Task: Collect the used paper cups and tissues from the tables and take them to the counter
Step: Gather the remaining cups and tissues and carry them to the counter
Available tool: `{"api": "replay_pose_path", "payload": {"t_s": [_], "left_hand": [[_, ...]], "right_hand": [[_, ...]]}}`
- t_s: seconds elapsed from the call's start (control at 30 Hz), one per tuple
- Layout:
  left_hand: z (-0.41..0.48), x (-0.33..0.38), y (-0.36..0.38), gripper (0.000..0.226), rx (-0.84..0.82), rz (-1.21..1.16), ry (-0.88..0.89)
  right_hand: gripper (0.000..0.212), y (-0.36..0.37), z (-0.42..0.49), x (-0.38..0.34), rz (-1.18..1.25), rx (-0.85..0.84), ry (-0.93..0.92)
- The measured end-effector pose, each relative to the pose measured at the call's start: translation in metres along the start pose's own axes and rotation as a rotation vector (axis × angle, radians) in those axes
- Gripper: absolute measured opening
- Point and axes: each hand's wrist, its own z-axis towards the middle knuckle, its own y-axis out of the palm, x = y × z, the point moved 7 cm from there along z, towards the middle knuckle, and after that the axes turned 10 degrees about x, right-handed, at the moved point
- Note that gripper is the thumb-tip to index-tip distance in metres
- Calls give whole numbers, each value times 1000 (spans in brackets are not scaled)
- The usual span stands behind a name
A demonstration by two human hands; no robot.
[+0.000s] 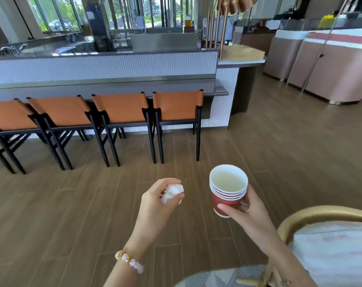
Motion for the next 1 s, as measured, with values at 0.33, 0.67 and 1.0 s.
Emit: {"api": "replay_pose_path", "payload": {"t_s": [0.33, 0.67, 1.0], "left_hand": [[158, -23, 120, 25, -171, -12, 77], [374, -9, 263, 27, -319, -143, 101], [495, 9, 408, 28, -480, -169, 188]], "right_hand": [[59, -34, 152, 43, 17, 186, 44], [59, -65, 366, 34, -61, 385, 49], [59, -128, 508, 57, -62, 562, 71]]}}
